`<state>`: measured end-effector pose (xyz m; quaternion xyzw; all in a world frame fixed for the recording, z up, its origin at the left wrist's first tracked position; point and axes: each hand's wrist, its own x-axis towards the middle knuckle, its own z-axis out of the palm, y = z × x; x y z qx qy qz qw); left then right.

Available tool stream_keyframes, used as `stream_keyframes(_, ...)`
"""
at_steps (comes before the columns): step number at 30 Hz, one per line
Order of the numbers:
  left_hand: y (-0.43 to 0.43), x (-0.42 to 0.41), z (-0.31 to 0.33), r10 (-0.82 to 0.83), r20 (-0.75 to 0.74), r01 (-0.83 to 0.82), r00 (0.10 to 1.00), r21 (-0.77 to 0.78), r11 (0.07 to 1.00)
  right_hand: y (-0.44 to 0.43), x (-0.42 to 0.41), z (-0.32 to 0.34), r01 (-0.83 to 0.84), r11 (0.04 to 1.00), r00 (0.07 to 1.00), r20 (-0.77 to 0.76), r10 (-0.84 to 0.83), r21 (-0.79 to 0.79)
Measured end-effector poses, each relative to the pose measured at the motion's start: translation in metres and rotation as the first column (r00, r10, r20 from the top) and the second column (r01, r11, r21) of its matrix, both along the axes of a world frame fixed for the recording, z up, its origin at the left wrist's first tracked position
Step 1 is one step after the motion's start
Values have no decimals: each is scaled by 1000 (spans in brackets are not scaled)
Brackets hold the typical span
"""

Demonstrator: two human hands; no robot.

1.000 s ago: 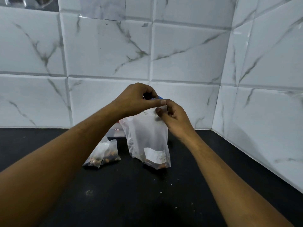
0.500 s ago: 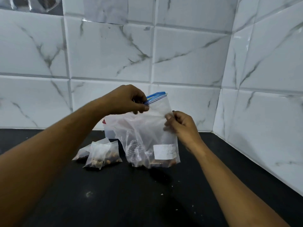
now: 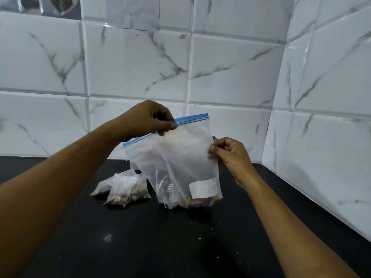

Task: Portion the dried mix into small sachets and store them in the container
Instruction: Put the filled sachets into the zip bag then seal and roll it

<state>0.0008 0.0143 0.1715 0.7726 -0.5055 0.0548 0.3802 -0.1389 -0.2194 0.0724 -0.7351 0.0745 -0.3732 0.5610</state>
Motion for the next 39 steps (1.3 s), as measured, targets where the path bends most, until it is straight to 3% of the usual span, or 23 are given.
stream_keyframes(3, -8, -8, -1, -16, 27, 17, 1000, -36, 999, 14, 0, 13, -81, 997, 997, -13, 81, -11)
stream_keyframes(7, -18, -16, -1, -14, 122, 19, 992, -39, 999, 26, 8, 36, -22, 999, 994, 103, 19, 30)
stream_keyframes(10, -12, -13, 1, -35, 74, 30, 997, 67, 997, 23, 11, 42, 28, 998, 984, 177, -37, 53)
stream_keyframes(17, 25, 5, 17, -38, -88, 62, 995, 290, 955, 8, 8, 35, 32, 992, 980, 190, -54, 119)
stream_keyframes(22, 40, 13, 31, 91, 120, -118, 989, 241, 963, 6, 4, 41, 30, 992, 971, 232, -57, 119)
stream_keyframes(28, 53, 23, 40, 216, 393, -340, 894, 280, 898, -4, 2, 44, 87, 996, 963, 254, -89, 20)
stream_keyframes(31, 54, 25, 37, 210, 405, -346, 890, 299, 890, -13, 1, 44, 136, 990, 964, 235, -122, -41)
stream_keyframes(36, 47, 21, 17, 192, 220, -206, 956, 46, 977, -19, 4, 46, 307, 906, 952, 116, -285, -291)
stream_keyframes(39, 40, 20, 5, 125, 38, -118, 991, -141, 983, 2, 7, 55, 372, 803, 928, 178, -326, -465)
